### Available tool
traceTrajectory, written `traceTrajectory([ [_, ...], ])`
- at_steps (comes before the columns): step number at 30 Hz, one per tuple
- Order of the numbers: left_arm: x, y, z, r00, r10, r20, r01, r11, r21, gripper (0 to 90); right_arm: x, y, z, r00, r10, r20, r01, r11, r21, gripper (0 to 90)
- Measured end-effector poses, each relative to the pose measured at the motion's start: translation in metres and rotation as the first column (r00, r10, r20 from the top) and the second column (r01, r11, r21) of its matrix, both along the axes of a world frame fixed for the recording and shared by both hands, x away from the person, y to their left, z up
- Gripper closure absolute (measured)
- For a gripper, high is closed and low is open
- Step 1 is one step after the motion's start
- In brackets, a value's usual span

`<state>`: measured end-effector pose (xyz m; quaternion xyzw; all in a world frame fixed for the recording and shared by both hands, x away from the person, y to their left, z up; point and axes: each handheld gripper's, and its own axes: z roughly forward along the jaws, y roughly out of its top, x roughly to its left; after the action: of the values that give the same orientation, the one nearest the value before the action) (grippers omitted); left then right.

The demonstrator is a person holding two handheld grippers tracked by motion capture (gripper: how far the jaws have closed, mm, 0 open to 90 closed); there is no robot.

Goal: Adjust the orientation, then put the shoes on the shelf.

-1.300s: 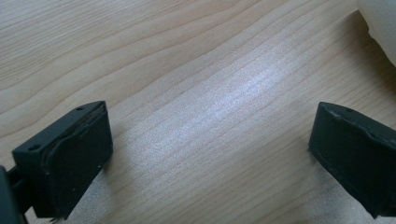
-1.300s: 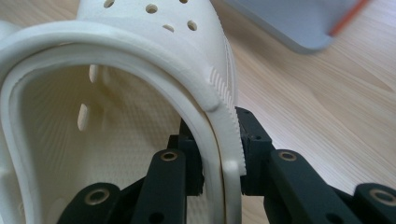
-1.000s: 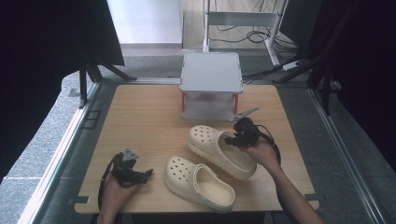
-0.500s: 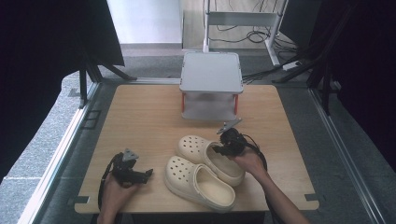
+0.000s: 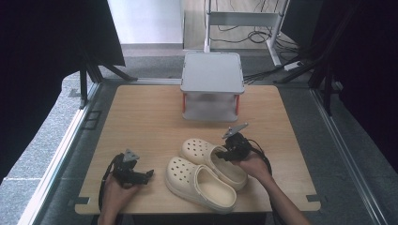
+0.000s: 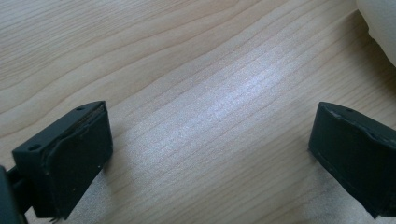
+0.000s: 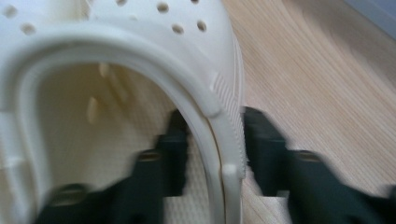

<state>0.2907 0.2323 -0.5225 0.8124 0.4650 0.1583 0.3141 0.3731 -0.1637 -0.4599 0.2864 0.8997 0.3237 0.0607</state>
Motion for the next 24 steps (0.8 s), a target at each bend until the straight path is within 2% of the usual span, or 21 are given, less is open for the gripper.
traceTrajectory([
  [2, 0.0, 0.0, 0.0, 1.0, -0.002, 0.001, 0.002, 1.0, 0.002, 0.0, -0.001, -0.004, 0.006, 0.9996, -0.014, 0.023, 0.014, 1.0, 0.003, 41.1],
  [6, 0.0, 0.0, 0.0, 1.0, -0.002, 0.001, 0.002, 1.0, 0.002, 0.0, -0.004, -0.014, 0.018, 0.9995, -0.02, 0.025, 0.02, 1.0, 0.012, 32.0],
  [12, 0.0, 0.0, 0.0, 1.0, 0.002, 0.001, -0.002, 1.0, -0.002, 0.0, -0.015, -0.026, 0.03, 0.9998, 0.002, 0.019, -0.003, 0.999, 0.033, 28.5],
  [16, 0.0, 0.0, 0.0, 1.0, 0.002, 0.0, -0.002, 1.0, -0.002, 0.0, -0.031, -0.032, 0.04, 0.9992, 0.038, 0.013, -0.039, 0.997, 0.069, 26.5],
  [21, 0.0, 0.0, 0.0, 1.0, 0.0, 0.0, 0.0, 1.0, 0.0, 0.0, -0.048, -0.03, 0.045, 0.9984, 0.057, 0.003, -0.057, 0.995, 0.087, 22.8],
  [24, 0.0, 0.0, 0.0, 1.0, 0.002, 0.001, -0.002, 1.0, -0.002, 0.0, -0.056, -0.024, 0.046, 0.9983, 0.057, 0.01, -0.058, 0.996, 0.07, 23.0],
])
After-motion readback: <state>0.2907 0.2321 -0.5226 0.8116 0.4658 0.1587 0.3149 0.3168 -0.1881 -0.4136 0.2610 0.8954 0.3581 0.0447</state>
